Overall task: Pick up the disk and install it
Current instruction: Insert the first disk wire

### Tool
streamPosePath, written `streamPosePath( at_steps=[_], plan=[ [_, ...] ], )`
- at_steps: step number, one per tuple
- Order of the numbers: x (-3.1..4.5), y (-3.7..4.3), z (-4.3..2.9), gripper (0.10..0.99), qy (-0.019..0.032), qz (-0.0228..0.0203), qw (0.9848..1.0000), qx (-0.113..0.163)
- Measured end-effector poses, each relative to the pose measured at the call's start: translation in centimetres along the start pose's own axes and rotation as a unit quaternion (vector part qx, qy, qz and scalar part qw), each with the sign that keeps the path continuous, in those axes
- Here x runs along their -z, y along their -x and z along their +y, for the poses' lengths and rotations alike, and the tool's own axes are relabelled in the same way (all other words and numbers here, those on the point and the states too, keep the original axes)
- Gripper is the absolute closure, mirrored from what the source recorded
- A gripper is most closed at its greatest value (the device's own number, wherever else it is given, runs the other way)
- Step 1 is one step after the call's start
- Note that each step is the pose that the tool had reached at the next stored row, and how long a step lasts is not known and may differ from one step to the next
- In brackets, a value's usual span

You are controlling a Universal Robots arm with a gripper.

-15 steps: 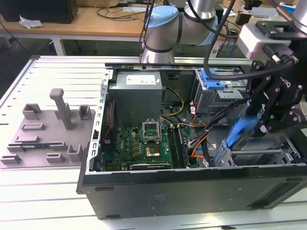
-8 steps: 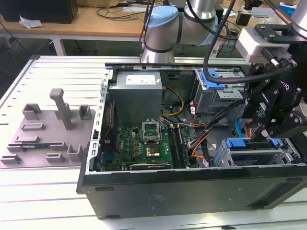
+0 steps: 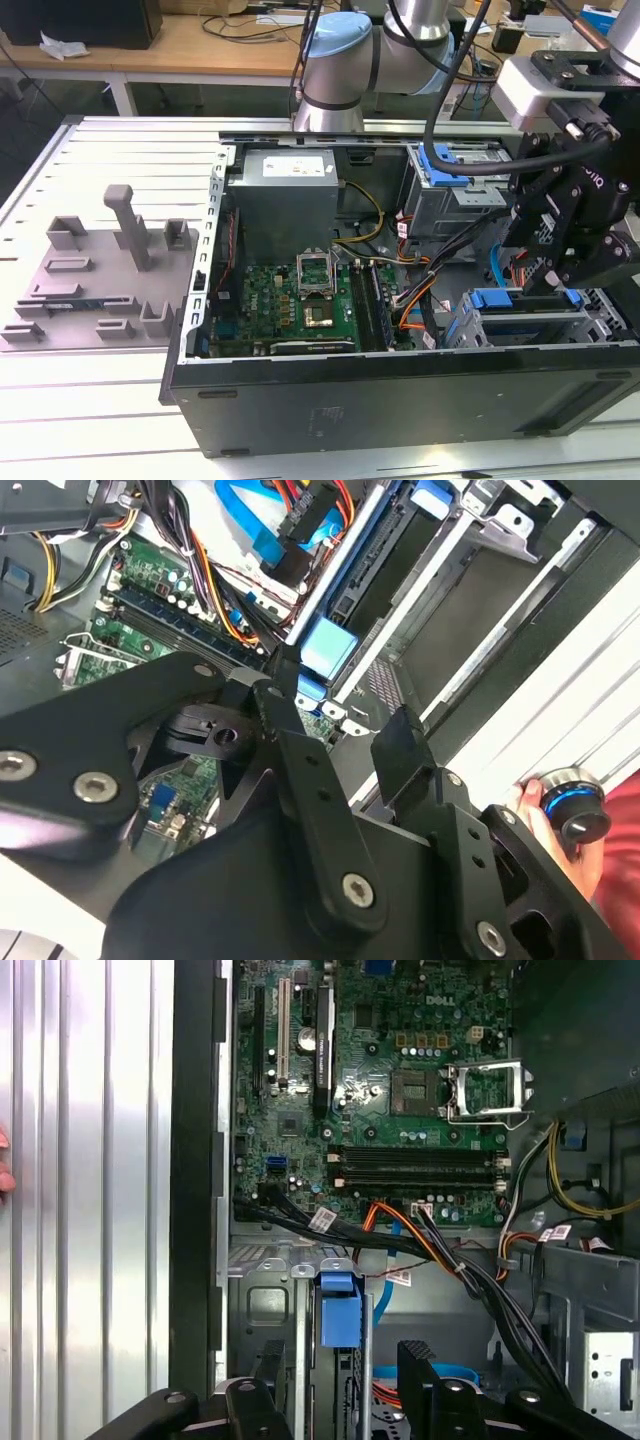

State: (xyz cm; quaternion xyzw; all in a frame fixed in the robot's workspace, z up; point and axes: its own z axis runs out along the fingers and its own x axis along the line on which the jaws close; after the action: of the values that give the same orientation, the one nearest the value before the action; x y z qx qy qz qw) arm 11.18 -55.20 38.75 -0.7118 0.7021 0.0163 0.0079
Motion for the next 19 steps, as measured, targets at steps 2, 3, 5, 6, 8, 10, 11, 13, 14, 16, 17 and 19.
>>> streamPosePath(
  at_steps=[2, 3, 5, 6, 8, 10, 11, 13, 14, 16, 17, 19],
  plan=[
    [0.00, 0.00, 0.00, 0.522, 0.0000, 0.0000, 1.0000, 0.001],
    [0.00, 0.00, 0.00, 0.522, 0.0000, 0.0000, 1.0000, 0.002],
    [0.00, 0.00, 0.00, 0.522, 0.0001, 0.0000, 1.0000, 0.002],
    [0.00, 0.00, 0.00, 0.522, 0.0001, 0.0000, 1.0000, 0.003],
    [-0.01, 0.02, 0.00, 0.522, 0.0001, 0.0002, 1.0000, 0.003],
    [-0.03, 0.45, -0.02, 0.522, 0.0003, 0.0074, 1.0000, 0.003],
    [-0.03, 1.00, -0.02, 0.522, 0.0004, 0.0168, 0.9999, 0.003],
    [-0.07, 2.12, -0.03, 0.522, 0.0007, 0.0354, 0.9994, 0.003],
    [-0.06, 2.71, -0.04, 0.522, 0.0009, 0.0456, 0.9990, 0.003],
    [-0.03, 3.77, -0.05, 0.522, 0.0015, 0.0832, 0.9965, 0.002],
    [0.02, 4.17, -0.06, 0.522, 0.0019, 0.1019, 0.9948, 0.002],
    [0.29, 4.88, -0.06, 0.522, 0.0025, 0.1292, 0.9916, 0.002]
  ],
)
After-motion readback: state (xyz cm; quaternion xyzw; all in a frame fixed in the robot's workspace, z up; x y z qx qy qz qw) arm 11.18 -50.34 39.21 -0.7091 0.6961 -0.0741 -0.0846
